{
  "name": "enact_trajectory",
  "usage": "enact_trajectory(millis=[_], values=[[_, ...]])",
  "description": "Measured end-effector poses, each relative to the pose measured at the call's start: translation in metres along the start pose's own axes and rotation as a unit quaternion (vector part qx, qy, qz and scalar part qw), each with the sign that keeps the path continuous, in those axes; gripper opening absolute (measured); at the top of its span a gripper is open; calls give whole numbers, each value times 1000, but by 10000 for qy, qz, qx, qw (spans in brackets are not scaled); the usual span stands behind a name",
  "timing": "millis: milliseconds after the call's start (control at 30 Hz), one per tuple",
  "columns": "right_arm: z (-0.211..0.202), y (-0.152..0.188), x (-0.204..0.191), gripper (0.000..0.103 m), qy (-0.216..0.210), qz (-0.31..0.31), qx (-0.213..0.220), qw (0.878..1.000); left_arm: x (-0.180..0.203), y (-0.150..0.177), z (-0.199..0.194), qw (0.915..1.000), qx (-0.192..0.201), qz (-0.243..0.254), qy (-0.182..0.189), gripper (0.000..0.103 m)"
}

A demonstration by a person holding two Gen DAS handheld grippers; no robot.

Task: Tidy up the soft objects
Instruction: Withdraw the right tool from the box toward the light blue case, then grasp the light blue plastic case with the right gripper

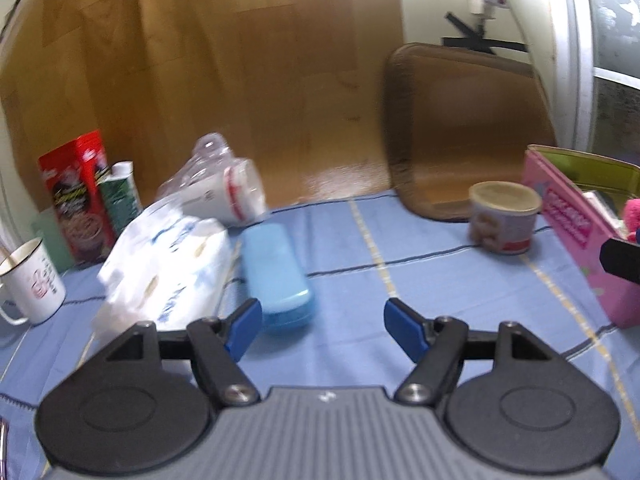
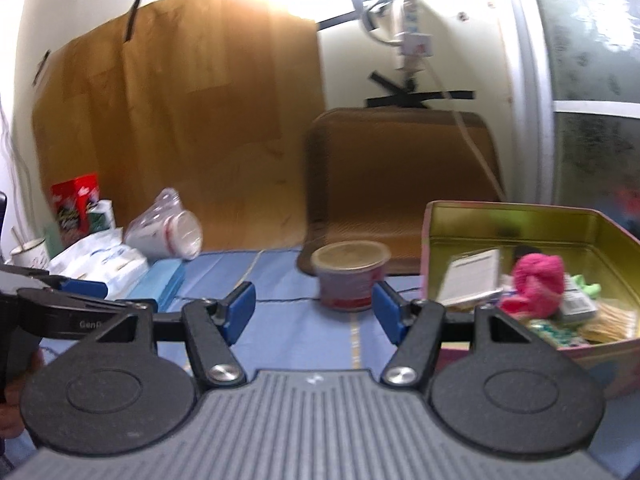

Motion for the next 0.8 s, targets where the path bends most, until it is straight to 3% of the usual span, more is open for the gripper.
enact_trajectory(millis=[267, 367, 600, 800], values=[[23, 2, -33, 67, -364, -299, -200, 9987, -36, 19, 10, 9996, -83, -262, -78, 70], [33, 4, -46, 67, -535, -435, -313, 9971, -59, 32, 11, 9984, 28, -565, -22, 77], [82, 2, -80, 67, -1033, -739, -641, 9898, -97, 56, 23, 9902, -11, -1393, -67, 74], [147, 0, -109, 68, -1370, -511, -1152, 9825, -92, 54, 20, 9918, 183, -1225, -312, 76]])
Point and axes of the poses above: each gripper's, at about its wrist camera, not at the fingertips, and z roughly the way its jaws point, x to its right, y to its underside, the point moved 6 cm from there along z, roughly the way its jaws point, and after that the axes turned 10 degrees about -y, right-handed, at the moved point
